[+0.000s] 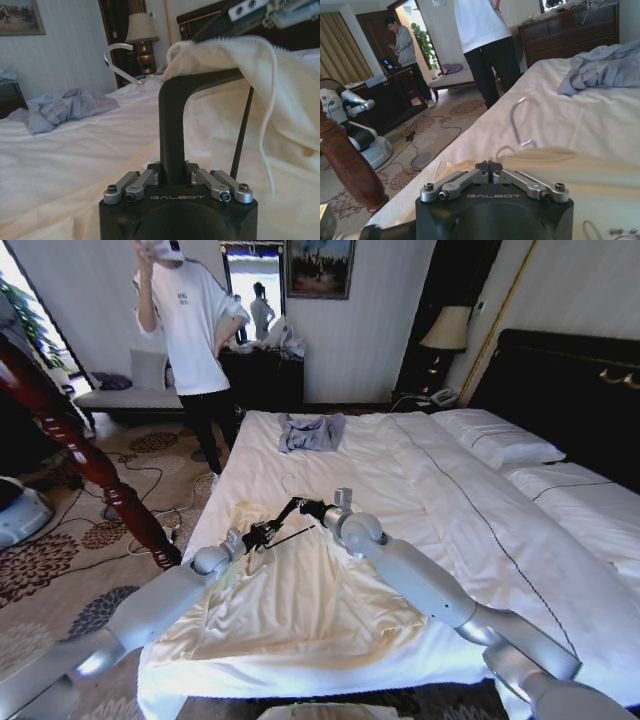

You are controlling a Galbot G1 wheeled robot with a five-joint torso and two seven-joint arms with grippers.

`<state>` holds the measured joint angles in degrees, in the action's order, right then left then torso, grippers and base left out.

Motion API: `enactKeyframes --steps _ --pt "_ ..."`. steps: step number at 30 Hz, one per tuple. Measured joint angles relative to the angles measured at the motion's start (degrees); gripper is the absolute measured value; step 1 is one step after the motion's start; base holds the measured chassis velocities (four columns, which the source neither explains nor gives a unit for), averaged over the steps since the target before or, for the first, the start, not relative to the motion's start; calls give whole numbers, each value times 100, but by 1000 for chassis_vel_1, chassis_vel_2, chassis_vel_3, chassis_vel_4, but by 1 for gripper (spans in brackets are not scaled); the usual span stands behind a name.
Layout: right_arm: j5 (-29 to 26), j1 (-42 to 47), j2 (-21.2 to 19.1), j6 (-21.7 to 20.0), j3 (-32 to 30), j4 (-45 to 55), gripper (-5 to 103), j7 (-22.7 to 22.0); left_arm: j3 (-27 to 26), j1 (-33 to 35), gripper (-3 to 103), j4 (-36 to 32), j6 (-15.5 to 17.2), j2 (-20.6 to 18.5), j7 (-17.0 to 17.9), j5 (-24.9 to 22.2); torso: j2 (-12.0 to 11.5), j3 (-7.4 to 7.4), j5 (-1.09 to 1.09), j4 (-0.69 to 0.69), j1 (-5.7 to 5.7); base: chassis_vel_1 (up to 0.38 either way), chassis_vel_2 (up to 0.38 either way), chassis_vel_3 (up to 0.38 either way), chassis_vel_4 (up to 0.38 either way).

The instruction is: Pick up the clothes from the bed and hang them on the clothes hanger.

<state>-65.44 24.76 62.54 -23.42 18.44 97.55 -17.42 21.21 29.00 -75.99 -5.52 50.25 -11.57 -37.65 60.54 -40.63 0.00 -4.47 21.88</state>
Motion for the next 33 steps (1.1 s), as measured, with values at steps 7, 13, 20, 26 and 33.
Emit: enactKeyframes --steps 7,13,20,26,33 --pt "-87 65 92 13 -44 -6 0 41 11 -8 22 67 -44 22 -22 -33 0 0 0 2 0 0 0 0 0" --pt "-160 158 72 15 -101 122 0 117 -13 -38 22 256 -131 85 -77 -113 0 0 0 2 0 0 0 0 0" --pt "-331 179 61 88 -186 234 15 199 -65 50 22 284 -183 106 -77 -126 0 0 0 2 0 0 0 0 0" --pt "-331 213 4 92 -179 378 36 255 -82 68 22 296 -201 156 -75 -133 0 0 0 0 0 0 0 0 0" --pt "506 298 -180 271 -573 200 63 267 -84 55 22 298 -233 100 -79 -130 0 0 0 2 0 0 0 0 0"
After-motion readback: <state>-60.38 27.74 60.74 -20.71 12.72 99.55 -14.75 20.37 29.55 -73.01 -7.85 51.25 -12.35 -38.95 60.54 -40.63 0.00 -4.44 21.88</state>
